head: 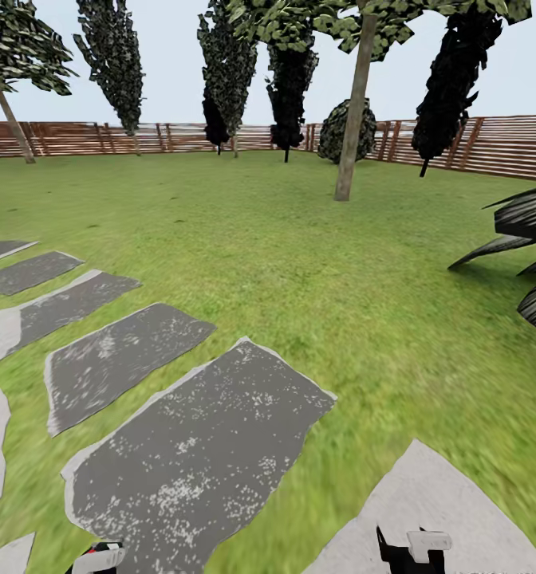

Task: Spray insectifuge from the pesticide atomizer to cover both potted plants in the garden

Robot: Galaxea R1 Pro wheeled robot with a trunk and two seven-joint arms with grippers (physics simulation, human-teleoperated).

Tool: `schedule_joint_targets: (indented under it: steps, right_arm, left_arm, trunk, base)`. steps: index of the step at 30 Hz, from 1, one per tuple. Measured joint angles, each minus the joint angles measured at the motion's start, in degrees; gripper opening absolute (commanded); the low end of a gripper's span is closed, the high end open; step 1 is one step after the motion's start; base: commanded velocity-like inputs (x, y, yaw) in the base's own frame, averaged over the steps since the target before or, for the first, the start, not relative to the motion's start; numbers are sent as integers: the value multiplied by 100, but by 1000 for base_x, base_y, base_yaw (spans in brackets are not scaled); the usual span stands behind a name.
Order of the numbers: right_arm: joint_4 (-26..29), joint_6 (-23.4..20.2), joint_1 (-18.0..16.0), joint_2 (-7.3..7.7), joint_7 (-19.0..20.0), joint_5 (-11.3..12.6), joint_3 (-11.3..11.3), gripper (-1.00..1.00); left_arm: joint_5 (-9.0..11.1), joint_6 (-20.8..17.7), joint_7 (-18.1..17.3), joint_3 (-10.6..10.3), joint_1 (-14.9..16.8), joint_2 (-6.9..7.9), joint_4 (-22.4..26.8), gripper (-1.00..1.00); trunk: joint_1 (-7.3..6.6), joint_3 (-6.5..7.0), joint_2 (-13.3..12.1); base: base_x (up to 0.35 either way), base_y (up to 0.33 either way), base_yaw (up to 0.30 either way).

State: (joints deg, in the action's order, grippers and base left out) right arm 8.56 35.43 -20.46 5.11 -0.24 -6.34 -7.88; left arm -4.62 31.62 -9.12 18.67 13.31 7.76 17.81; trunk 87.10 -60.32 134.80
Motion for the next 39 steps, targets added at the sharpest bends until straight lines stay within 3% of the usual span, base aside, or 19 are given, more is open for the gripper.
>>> schedule_joint_targets:
  steps: [14, 31, 39]
  right_arm:
    - [0, -1, 0, 0, 0, 0, 0, 100]
    - [0, -1, 0, 0, 0, 0, 0, 100]
    - [1, -2, 1, 0, 6, 0, 1, 100]
  left_arm:
    - [0, 0, 0, 0, 0, 0, -1, -100]
    - [-1, -2, -6, -2, 0, 0, 0, -100]
    - [0, 0, 0, 0, 1, 0, -1, -100]
  trunk:
    - [-2, 84, 0]
    - [-3, 185, 0]
    - [0, 201, 0]
  base:
    - [-240, -168, 219]
    - [-17, -7, 219]
    - [-258, 0, 150]
